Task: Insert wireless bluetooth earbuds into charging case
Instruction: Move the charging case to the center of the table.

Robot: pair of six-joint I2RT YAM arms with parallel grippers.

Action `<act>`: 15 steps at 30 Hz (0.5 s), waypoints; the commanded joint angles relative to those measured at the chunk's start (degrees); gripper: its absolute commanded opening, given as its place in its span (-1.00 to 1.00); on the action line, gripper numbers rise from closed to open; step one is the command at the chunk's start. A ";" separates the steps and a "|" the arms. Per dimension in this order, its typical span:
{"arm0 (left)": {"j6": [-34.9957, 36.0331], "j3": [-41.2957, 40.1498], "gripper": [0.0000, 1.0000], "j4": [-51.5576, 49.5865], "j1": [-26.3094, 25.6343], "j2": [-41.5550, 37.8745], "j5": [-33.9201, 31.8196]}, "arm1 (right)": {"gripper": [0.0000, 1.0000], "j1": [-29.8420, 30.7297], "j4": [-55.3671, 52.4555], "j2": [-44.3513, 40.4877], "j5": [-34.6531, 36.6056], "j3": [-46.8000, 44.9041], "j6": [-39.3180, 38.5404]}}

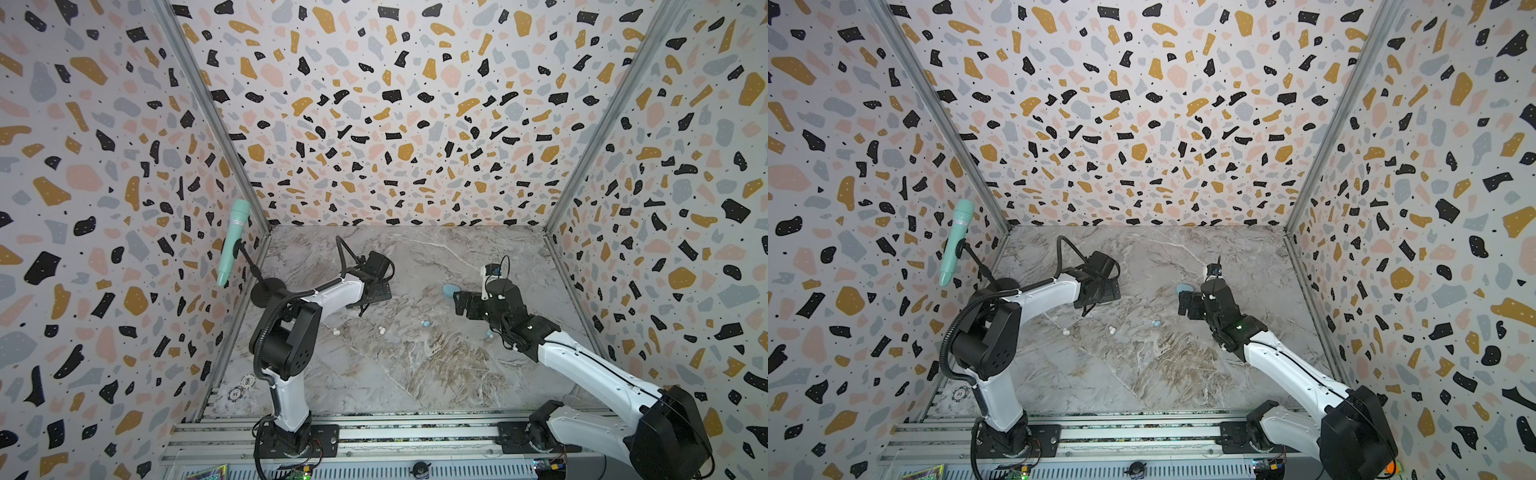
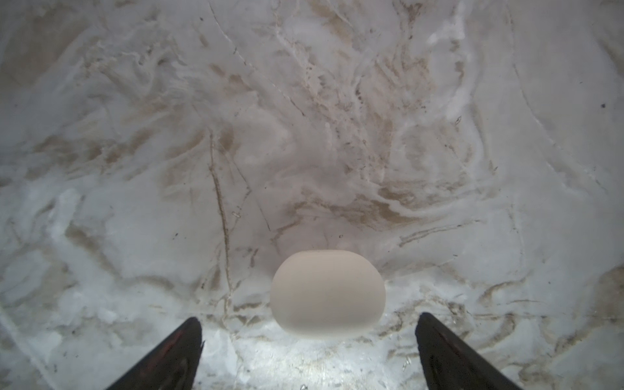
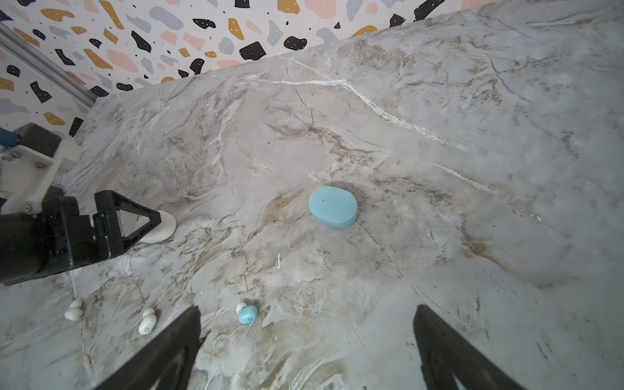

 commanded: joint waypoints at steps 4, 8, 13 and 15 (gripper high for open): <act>0.16 1.51 1.00 -0.05 -0.14 1.71 0.64 | 0.96 0.31 0.80 -0.77 -0.24 -0.43 -0.32; 0.04 1.90 0.98 0.17 -0.36 2.58 0.69 | 0.95 0.32 0.93 -0.77 -0.55 -0.56 -0.24; 0.27 3.08 0.93 0.05 -0.49 3.72 0.45 | 0.95 0.29 1.15 -0.89 -0.60 -0.74 -0.15; 0.35 3.42 0.91 0.01 -0.58 4.26 0.39 | 0.94 0.28 1.18 -0.83 -0.59 -0.74 -0.16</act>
